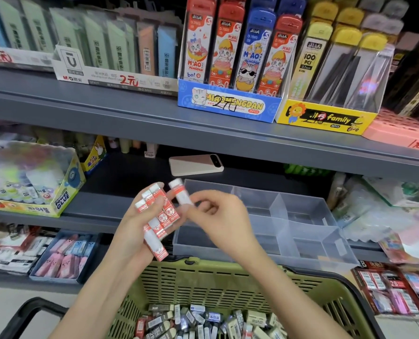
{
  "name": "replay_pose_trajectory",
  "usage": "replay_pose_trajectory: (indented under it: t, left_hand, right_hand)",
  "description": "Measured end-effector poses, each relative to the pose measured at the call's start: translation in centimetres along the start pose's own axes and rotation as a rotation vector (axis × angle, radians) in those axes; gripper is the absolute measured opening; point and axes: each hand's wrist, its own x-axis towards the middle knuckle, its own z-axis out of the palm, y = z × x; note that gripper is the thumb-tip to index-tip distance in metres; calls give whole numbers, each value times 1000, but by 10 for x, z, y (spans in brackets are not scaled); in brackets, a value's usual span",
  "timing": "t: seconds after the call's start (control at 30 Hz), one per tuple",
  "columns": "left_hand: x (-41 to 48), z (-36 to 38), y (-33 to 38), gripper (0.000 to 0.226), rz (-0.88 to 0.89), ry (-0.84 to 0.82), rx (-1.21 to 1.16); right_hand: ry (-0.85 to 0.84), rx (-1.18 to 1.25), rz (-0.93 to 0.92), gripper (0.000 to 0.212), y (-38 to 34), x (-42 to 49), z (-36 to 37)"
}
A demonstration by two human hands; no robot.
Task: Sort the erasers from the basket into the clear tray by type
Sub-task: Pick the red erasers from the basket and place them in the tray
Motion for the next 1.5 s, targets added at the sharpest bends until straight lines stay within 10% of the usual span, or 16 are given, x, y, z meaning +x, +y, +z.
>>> replay_pose_trajectory:
  t: [0.2,0.37,0.53,0.93,1.03,1.17,1.27,1.5]
  left_hand:
    - [3,19,-5,33,-91,-31,-88]
    - [12,33,-9,36,-100,-69,-4]
    - [18,34,-12,39,-81,-52,30]
    - [8,32,-12,45,-87,-50,48]
    - [6,37,-13,49,-125,-73,28]
    - [4,45,-14,49,-160,-113,-5]
    - [0,49,-16,46,-181,-124,29]
    - [-6,47,-20,35,-205,-114,7]
  right_hand:
    - [226,-175,402,18,53,9,-94]
    - [-126,-768,590,47,67,39,-104]
    - [-259,-973,566,24,77,56,-84]
    - [-447,-688,533,15,79,60,-85]
    - [-208,-719,313,20,60,43,-83]
    - [-69,-50,74,21,13,1,-59]
    - [-21,-163,-6,23,0,-15,-37]
    - [-44,184,206,8,16,-14,-59]
